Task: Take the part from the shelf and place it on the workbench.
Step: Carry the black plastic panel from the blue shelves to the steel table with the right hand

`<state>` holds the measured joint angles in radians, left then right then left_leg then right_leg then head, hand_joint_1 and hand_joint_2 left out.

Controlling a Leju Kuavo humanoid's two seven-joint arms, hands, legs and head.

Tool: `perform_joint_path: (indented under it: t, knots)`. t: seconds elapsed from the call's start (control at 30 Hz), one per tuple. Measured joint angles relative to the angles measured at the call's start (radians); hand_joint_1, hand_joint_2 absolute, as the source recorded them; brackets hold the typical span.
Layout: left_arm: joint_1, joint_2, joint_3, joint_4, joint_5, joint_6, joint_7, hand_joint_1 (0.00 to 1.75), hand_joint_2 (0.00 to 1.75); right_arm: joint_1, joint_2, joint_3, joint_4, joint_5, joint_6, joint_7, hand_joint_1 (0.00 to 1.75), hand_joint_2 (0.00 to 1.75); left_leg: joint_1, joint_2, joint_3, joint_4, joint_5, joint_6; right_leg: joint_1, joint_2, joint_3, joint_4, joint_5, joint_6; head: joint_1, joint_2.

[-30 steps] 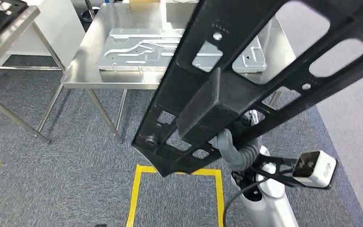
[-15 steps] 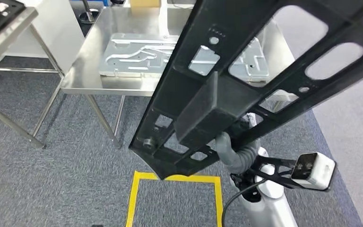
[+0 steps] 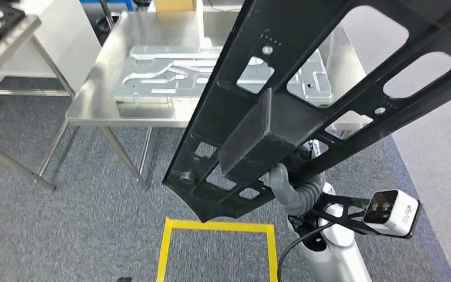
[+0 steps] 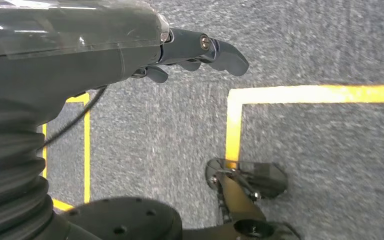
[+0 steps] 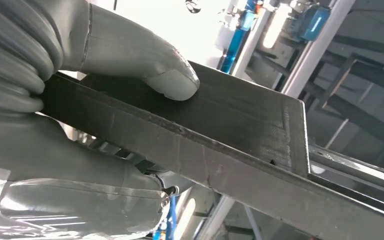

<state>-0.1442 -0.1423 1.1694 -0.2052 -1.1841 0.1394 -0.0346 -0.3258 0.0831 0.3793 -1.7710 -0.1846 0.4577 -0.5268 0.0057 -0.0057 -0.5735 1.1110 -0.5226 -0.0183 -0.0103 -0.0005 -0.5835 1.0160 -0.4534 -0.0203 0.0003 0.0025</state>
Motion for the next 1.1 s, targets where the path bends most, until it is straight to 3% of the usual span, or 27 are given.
perform_joint_path:
  t: [0.07,0.1,0.13,0.17,0.23,0.27,0.33,0.43,0.5,0.6,0.63,0.67,0.7,0.77,0.8,0.87,0.97,1.03,1.1]
  knots:
    - [0.001,0.000,0.000,0.000,0.000,-0.002,0.002,0.00,1.75,-0.002,0.001,0.001,-0.002,0.003,0.001,0.000,1.75,1.75,0.002,0.000,-0.077,0.131,-0.052,-0.004,0.001,0.000,0.008,0.000,-0.009,-0.005,-0.002,0.000]
    - [0.002,0.000,0.000,0.000,0.000,-0.002,0.002,0.00,1.75,-0.002,0.001,0.002,-0.003,0.005,0.002,0.000,1.75,1.75,0.003,0.000,-0.112,0.180,-0.067,-0.005,0.001,0.001,0.013,0.001,-0.015,-0.006,-0.002,0.000]
    - [0.003,0.000,0.000,0.000,0.000,-0.002,0.003,0.00,1.75,-0.002,0.001,0.002,-0.004,0.007,0.003,0.001,1.75,1.75,0.004,0.000,-0.133,0.196,-0.062,-0.005,0.002,0.002,0.019,0.001,-0.020,-0.005,-0.002,0.000]
    - [0.004,0.000,0.000,0.000,0.000,-0.002,0.004,0.00,1.75,-0.002,0.001,0.003,-0.005,0.008,0.004,0.001,1.75,1.75,0.004,0.000,-0.135,0.174,-0.036,-0.005,0.002,0.003,0.027,0.001,-0.027,-0.004,-0.002,0.000]
    - [0.004,0.000,0.000,0.000,0.000,-0.001,0.004,0.00,1.75,-0.003,0.001,0.004,-0.010,0.009,0.004,0.002,1.75,1.75,0.004,0.001,-0.094,0.043,0.057,0.000,0.002,0.003,0.047,0.001,-0.041,0.001,-0.002,0.000]
    - [0.004,0.000,0.000,0.000,0.000,-0.001,0.004,0.00,1.75,-0.004,0.001,0.005,-0.012,0.009,0.004,0.002,1.75,1.75,0.001,0.002,-0.073,-0.019,0.081,0.004,0.002,0.003,0.055,0.001,-0.048,0.004,-0.002,0.000]
    - [0.004,0.001,0.000,0.000,0.001,0.000,0.004,0.00,1.75,-0.006,0.002,0.006,-0.016,0.009,0.004,0.002,1.75,1.75,-0.004,0.003,-0.052,-0.077,0.091,0.015,0.004,0.003,0.062,0.003,-0.058,0.016,-0.003,0.000]
    - [0.007,0.000,0.000,0.000,0.001,0.002,0.003,0.00,1.75,-0.009,0.003,0.008,-0.022,0.010,0.004,0.002,1.75,1.75,-0.003,0.000,-0.036,-0.085,0.093,0.033,0.006,0.003,0.070,0.019,-0.061,0.034,-0.002,0.000]
    - [0.006,0.000,0.000,0.000,0.002,0.002,0.002,0.00,1.75,-0.014,0.003,0.009,-0.026,0.011,0.004,0.000,1.75,1.75,0.001,-0.001,-0.017,-0.091,0.089,0.042,0.004,0.003,0.045,0.070,-0.081,0.042,0.000,0.000]
    - [0.004,0.000,0.000,0.000,0.002,0.002,0.002,0.00,1.75,-0.019,0.002,0.010,-0.029,0.016,0.004,-0.006,1.75,1.75,-0.001,-0.001,-0.004,-0.093,0.075,0.050,0.003,0.003,-0.071,0.232,-0.146,0.050,0.001,0.000]
    - [0.005,0.000,0.000,0.000,0.002,0.002,0.003,0.00,1.75,-0.019,0.002,0.011,-0.030,0.019,0.004,-0.009,1.75,1.75,-0.002,-0.002,0.001,-0.093,0.069,0.051,0.003,0.003,-0.101,0.261,-0.148,0.051,0.001,0.000]
    - [0.007,0.000,0.000,0.000,0.002,0.002,0.003,0.00,1.75,-0.019,0.001,0.011,-0.032,0.023,0.003,-0.013,1.75,1.75,-0.003,-0.002,0.009,-0.093,0.062,0.051,0.003,0.002,-0.116,0.256,-0.129,0.050,0.001,0.000]
    - [0.008,-0.001,0.000,0.000,0.002,0.002,0.003,0.00,1.75,-0.018,0.001,0.011,-0.035,0.029,0.002,-0.017,1.75,1.75,-0.004,-0.003,0.020,-0.093,0.055,0.050,0.004,0.002,-0.110,0.216,-0.088,0.047,0.001,0.000]
    - [0.009,-0.002,0.000,0.000,0.002,0.002,0.003,0.00,1.75,-0.019,0.001,0.012,-0.047,0.038,0.000,-0.024,1.75,1.75,-0.005,-0.004,0.041,-0.094,0.039,0.046,0.008,0.002,-0.073,0.092,-0.001,0.037,0.000,0.000]
    - [0.009,-0.004,0.000,0.000,0.002,0.002,0.003,0.00,1.75,-0.020,0.001,0.013,-0.052,0.041,-0.001,-0.026,1.75,1.75,-0.005,-0.004,0.047,-0.095,0.032,0.042,0.012,0.002,-0.057,0.046,0.016,0.031,0.000,0.000]
    - [0.008,-0.006,0.000,0.000,0.004,0.003,0.003,0.00,1.75,-0.021,0.001,0.014,-0.061,0.046,-0.002,-0.029,1.75,1.75,-0.005,-0.003,0.054,-0.095,0.024,0.030,0.019,0.002,-0.048,0.017,0.015,0.018,0.000,0.000]
    - [0.008,-0.006,0.000,0.000,0.007,0.003,0.004,0.00,1.75,-0.023,0.001,0.015,-0.074,0.049,-0.002,-0.031,1.75,1.75,-0.008,-0.001,0.062,-0.071,0.016,0.011,0.011,0.003,-0.021,0.000,0.016,0.000,-0.002,0.000]
    - [0.007,-0.006,0.001,0.000,0.009,0.004,0.003,0.00,1.75,-0.025,0.001,0.017,-0.084,0.051,-0.002,-0.032,1.75,1.75,-0.005,-0.001,0.021,0.010,-0.017,0.004,0.005,0.001,0.002,-0.008,0.008,-0.008,-0.006,0.000]
    - [0.008,-0.006,0.001,0.000,0.011,0.004,0.003,0.00,1.75,-0.027,0.001,0.019,-0.088,0.053,-0.001,-0.033,1.75,1.75,0.001,-0.001,-0.061,0.136,-0.064,-0.003,0.004,0.000,0.015,-0.009,-0.004,-0.012,-0.010,0.000]
